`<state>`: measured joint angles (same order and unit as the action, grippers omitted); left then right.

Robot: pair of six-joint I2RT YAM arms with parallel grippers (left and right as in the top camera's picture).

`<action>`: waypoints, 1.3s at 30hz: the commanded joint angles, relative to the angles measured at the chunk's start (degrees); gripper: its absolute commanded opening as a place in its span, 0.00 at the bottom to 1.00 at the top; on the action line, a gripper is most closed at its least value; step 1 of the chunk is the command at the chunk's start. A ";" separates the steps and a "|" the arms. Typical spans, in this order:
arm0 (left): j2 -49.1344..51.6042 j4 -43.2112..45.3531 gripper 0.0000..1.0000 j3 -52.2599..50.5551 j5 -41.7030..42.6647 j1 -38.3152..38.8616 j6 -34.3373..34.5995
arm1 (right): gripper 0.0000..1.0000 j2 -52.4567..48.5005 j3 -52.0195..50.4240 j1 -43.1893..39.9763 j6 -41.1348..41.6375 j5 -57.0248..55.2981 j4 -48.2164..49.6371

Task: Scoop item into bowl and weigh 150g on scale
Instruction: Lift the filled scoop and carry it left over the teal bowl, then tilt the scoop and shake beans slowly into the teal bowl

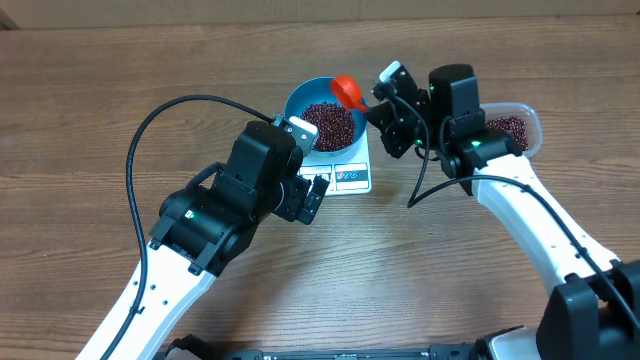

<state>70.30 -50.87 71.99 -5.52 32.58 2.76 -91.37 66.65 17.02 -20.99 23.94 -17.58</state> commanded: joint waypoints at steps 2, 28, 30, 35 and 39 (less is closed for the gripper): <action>0.20 0.09 1.00 0.87 0.68 -0.35 -1.09 | 0.04 -2.27 1.36 1.75 4.57 -1.05 0.44; 0.20 0.09 0.99 0.87 0.68 -0.35 -1.09 | 0.03 -6.78 27.85 1.99 14.84 -5.01 -31.74; 0.20 0.09 1.00 0.87 0.68 -0.35 -1.09 | 0.03 -7.80 27.96 1.99 14.80 -4.85 -31.65; 0.20 0.09 1.00 0.87 0.68 -0.35 -1.09 | 0.03 -9.84 27.96 2.01 14.75 -4.90 -30.86; 0.20 0.09 0.99 0.87 0.68 -0.35 -1.09 | 0.03 -11.61 27.93 2.01 14.80 -5.05 -30.95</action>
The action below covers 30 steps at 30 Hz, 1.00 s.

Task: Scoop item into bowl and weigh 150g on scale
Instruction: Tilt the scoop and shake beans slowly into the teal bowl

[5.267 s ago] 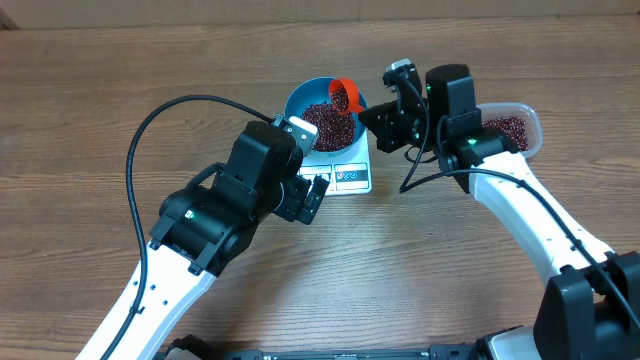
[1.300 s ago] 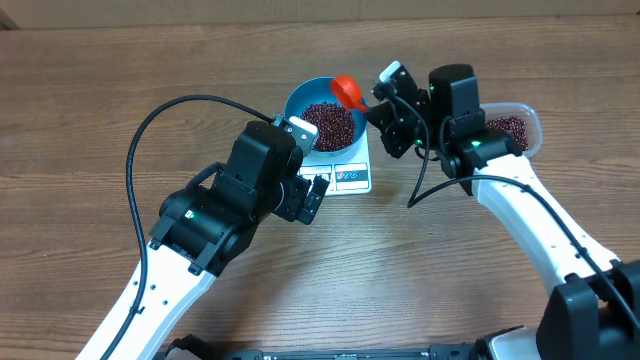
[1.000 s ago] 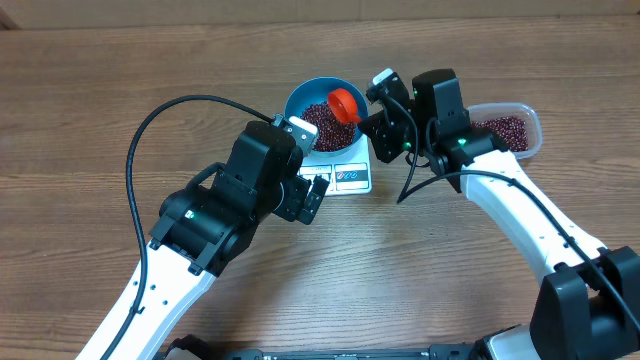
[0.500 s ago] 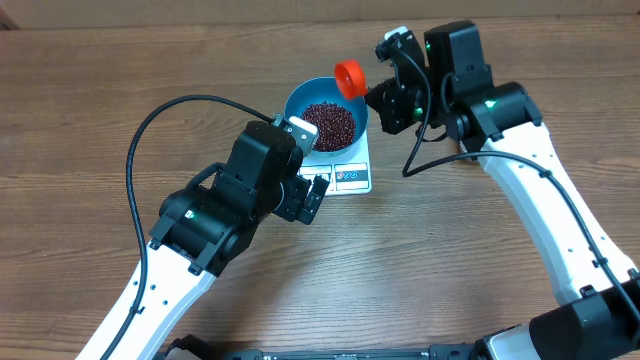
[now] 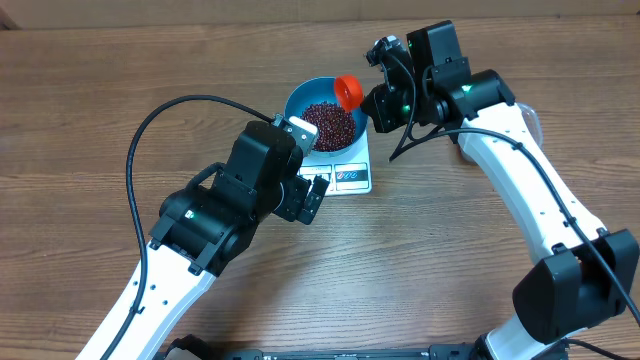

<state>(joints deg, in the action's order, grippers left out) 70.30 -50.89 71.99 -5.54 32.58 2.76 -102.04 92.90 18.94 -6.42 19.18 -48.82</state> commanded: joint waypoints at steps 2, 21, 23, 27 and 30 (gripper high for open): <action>0.20 0.11 1.00 0.87 0.70 -0.35 -1.09 | 0.03 -2.08 1.68 0.09 0.22 -0.26 0.02; 0.20 0.11 0.99 0.87 0.70 -0.35 -1.09 | 0.04 -7.45 1.62 1.25 0.22 -0.74 1.60; 0.20 0.11 1.00 0.87 0.70 -0.35 -1.09 | 0.04 -8.37 1.62 1.68 0.20 -1.84 1.99; 0.20 0.11 1.00 0.87 0.70 -0.35 -1.09 | 0.04 -9.57 1.62 2.34 0.20 -4.17 2.49; 0.20 0.11 1.00 0.87 0.70 -0.35 -1.09 | 0.04 -9.66 1.62 2.80 0.20 -6.67 2.99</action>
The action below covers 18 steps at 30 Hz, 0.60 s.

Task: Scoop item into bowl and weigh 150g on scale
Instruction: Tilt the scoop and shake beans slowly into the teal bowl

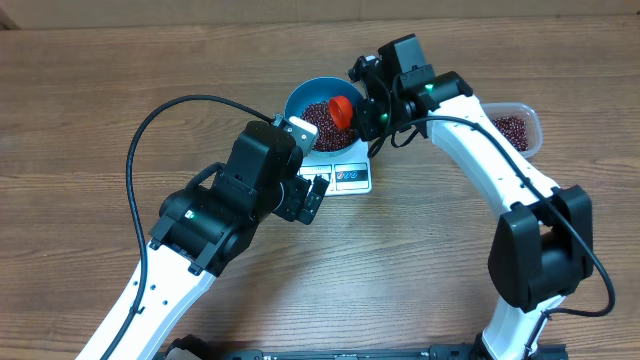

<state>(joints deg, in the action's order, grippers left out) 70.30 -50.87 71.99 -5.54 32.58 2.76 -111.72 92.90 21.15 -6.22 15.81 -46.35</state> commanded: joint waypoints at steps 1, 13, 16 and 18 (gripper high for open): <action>0.20 0.09 1.00 0.87 0.70 -0.35 -1.09 | 0.04 0.02 1.62 0.72 0.00 -4.22 0.76; 0.20 0.09 1.00 0.87 0.70 -0.35 -1.09 | 0.04 0.02 1.62 2.10 0.00 -5.20 0.55; 0.20 0.09 1.00 0.87 0.70 -0.35 -1.09 | 0.04 0.02 1.62 2.78 0.00 -2.99 0.61; 0.20 0.09 1.00 0.87 0.70 -0.35 -1.09 | 0.03 0.02 1.62 3.13 0.00 -1.70 0.61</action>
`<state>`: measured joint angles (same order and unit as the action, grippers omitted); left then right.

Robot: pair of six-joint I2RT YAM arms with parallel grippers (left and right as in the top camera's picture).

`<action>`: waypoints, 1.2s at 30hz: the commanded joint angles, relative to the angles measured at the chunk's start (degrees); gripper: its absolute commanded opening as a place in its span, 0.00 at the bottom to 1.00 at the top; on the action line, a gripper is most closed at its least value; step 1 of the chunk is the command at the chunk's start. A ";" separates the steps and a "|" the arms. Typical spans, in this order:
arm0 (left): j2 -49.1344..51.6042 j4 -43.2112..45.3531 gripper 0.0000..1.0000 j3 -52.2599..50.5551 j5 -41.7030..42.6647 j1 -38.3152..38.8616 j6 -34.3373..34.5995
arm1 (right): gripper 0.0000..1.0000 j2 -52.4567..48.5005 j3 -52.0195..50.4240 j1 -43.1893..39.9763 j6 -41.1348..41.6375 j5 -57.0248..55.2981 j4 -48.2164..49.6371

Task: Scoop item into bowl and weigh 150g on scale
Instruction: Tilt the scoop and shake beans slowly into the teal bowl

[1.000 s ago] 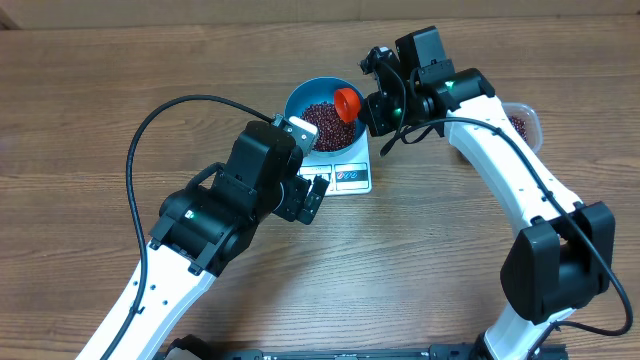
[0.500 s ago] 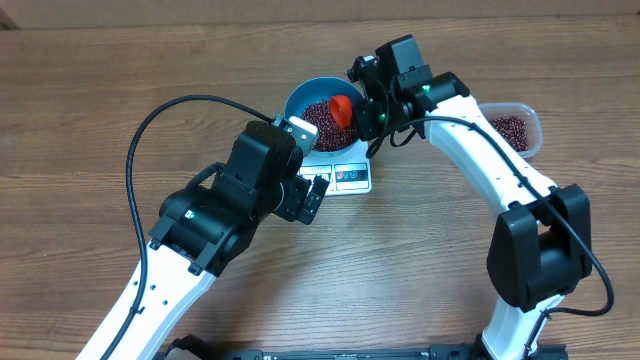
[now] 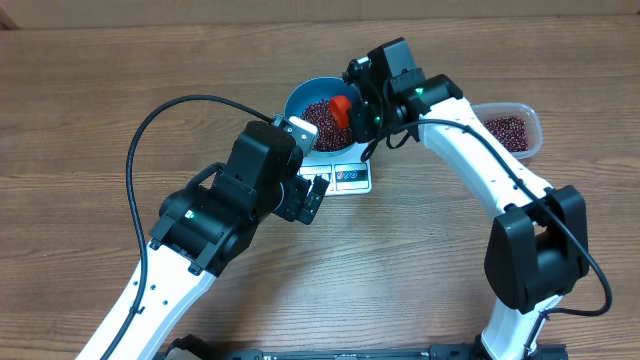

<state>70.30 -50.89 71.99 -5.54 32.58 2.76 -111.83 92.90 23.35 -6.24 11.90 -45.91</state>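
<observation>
A blue bowl of dark red beans stands on a small white scale at the table's middle back. My right gripper is shut on an orange scoop, held tipped over the bowl's right side above the beans. My left gripper hangs just left of the scale's display; its fingers look slightly apart with nothing between them.
A clear plastic tub of the same dark red beans sits at the back right. A black cable loops over the table behind my left arm. Wooden tabletop lies all around.
My right gripper has shifted slightly left and tipped the scoop further over the beans in the bowl. My left arm has not moved.
My right gripper first held the orange scoop at the bowl's right rim, near the tub. Then the scoop was over the rim with the arm stretched further left. After that it sat over the beans, and now it is tipped further inside the bowl.
</observation>
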 commanded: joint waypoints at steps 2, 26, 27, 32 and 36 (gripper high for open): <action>0.20 0.11 1.00 0.87 0.70 -0.35 -1.09 | 0.04 0.13 1.62 1.11 0.04 2.86 0.11; 0.20 0.11 1.00 0.87 0.70 -0.35 -1.09 | 0.04 0.15 1.62 -3.21 0.09 23.10 -0.61; 0.20 0.11 1.00 0.87 0.70 -0.35 -1.09 | 0.04 0.15 1.62 -3.85 0.09 24.22 -0.44; 0.20 0.11 1.00 0.87 0.70 -0.35 -1.09 | 0.04 0.15 1.62 -6.82 0.28 29.09 0.44; 0.20 0.11 1.00 0.87 0.70 -0.35 -1.09 | 0.04 0.15 1.62 -8.17 0.28 30.25 0.35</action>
<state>70.30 -50.89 71.99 -5.54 32.58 2.76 -111.83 92.90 15.62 -6.02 38.87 -45.89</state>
